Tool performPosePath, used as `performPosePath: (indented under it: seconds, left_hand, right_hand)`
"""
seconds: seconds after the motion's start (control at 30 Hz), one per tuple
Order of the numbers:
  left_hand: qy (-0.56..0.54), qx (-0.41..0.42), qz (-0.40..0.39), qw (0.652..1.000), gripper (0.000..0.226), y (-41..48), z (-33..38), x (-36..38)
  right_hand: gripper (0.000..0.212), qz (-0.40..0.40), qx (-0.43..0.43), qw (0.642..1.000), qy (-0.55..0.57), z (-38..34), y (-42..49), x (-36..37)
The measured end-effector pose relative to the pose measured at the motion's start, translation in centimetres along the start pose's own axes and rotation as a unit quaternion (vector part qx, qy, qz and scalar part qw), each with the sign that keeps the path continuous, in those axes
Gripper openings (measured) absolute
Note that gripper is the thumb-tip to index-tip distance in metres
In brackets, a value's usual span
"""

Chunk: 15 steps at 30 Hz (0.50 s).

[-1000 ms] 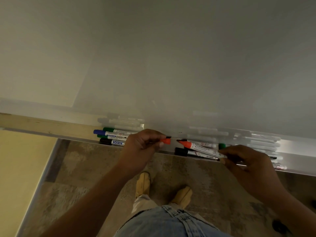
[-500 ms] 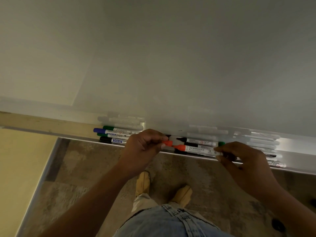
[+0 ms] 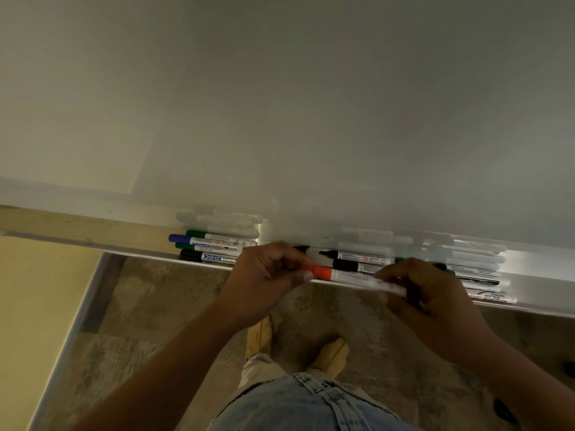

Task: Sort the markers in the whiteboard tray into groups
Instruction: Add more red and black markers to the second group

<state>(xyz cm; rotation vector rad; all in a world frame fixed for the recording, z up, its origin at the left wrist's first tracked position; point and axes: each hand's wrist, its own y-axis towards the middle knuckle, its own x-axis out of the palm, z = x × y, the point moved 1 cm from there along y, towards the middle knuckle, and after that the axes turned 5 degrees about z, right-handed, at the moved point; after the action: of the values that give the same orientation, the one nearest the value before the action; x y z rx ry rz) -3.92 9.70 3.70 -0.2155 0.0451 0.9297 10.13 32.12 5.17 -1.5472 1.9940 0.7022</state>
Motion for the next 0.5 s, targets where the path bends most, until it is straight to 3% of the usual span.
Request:
performPosePath:
  seconds: [0.1,0.27,0.5]
  left_hand:
    - [-0.011,-0.012,-0.057,0.998,0.021,-0.7,0.6,1.0]
    - [-0.103,-0.026,-0.148,0.983,0.051,-0.7,2.6,3.7]
    - [-0.211,-0.049,-0.056,0.975,0.051,0.4,4.1,5.0]
  right_hand:
    - [0.028,-0.039,0.004,0.997,0.059,-1.6,0.1,0.4]
    - [0.032,-0.086,-0.046,0.989,0.111,-4.0,0.7,0.9]
    - [0.009,-0.049,-0.025,0.993,0.103,-4.9,1.3,0.3]
